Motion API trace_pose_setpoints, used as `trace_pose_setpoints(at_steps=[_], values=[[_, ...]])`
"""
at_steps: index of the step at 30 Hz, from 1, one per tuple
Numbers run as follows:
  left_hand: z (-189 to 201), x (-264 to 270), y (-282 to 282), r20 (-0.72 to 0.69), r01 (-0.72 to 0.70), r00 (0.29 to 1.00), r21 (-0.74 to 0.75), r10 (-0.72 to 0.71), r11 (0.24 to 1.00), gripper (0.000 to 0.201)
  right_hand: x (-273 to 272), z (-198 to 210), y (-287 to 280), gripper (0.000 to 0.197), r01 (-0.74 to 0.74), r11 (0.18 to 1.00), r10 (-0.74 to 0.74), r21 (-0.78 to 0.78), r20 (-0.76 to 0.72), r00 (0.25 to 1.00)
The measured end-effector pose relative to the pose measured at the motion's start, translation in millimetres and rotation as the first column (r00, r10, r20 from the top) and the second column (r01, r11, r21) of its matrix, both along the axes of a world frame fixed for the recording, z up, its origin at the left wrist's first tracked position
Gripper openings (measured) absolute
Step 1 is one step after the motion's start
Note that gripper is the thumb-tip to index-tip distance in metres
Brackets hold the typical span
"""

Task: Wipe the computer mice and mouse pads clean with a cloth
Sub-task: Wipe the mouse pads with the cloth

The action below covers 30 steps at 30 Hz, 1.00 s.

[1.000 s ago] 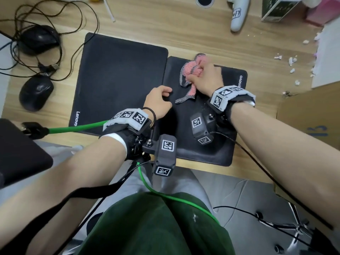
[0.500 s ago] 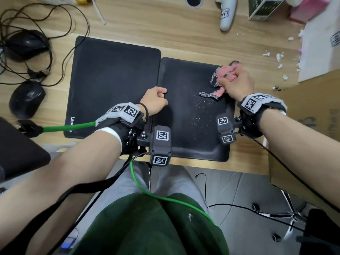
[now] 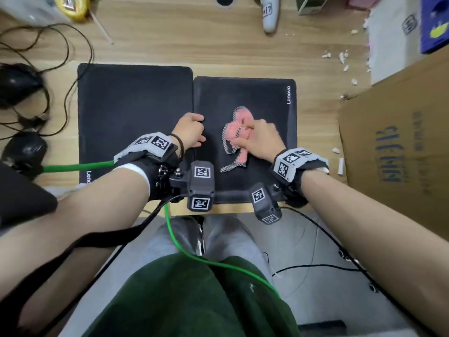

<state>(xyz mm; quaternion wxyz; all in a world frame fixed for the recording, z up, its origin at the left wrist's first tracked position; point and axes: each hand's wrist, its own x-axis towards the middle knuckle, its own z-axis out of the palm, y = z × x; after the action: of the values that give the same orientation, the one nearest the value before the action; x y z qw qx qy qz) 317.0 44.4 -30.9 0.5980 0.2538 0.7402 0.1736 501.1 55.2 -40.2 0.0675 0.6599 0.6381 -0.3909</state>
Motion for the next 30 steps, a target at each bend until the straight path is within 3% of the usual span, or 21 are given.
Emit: trace_pose_setpoints(at_steps=[4, 8, 11, 16, 20, 24, 27, 30], values=[[0, -4, 1, 0.027, 0.008, 1.0, -0.012, -0.007, 1.0, 0.037, 65, -4, 5, 0.043, 0.32, 0.942, -0.327, 0.096, 0.069, 0.942], [-1, -8, -1, 0.041, 0.013, 0.999, -0.009, -0.013, 1.0, 0.038, 59, -2, -2, 0.045, 0.419, 0.897, -0.432, 0.14, 0.077, 0.899], [1, -10, -1, 0.047, 0.045, 0.998, -0.015, -0.044, 0.999, 0.038, 12, 3, -11, 0.045, 0.329, 0.938, -0.34, 0.11, 0.1, 0.935], [7, -16, -1, -0.008, 0.198, 0.98, -0.016, -0.198, 0.98, 0.038, -74, 15, -50, 0.032, 0.007, 1.0, -0.007, -0.009, 0.064, 0.998], [9, -17, 1, -0.032, 0.249, 0.968, -0.037, -0.25, 0.968, 0.038, -68, 13, -69, 0.041, -0.095, 0.991, 0.102, -0.098, 0.062, 0.993], [9, -19, 4, -0.034, 0.264, 0.963, -0.049, -0.266, 0.963, 0.038, 3, 7, -67, 0.054, 0.173, 0.983, -0.164, -0.066, 0.122, 0.979], [7, -19, 3, -0.002, 0.261, 0.965, -0.05, -0.261, 0.964, 0.038, 66, 3, -75, 0.045, 0.444, 0.896, -0.44, -0.012, 0.114, 0.891], [4, -20, 1, 0.035, 0.236, 0.972, -0.037, -0.234, 0.971, 0.037, 82, -2, -87, 0.053, 0.577, 0.816, -0.578, 0.038, 0.112, 0.809]])
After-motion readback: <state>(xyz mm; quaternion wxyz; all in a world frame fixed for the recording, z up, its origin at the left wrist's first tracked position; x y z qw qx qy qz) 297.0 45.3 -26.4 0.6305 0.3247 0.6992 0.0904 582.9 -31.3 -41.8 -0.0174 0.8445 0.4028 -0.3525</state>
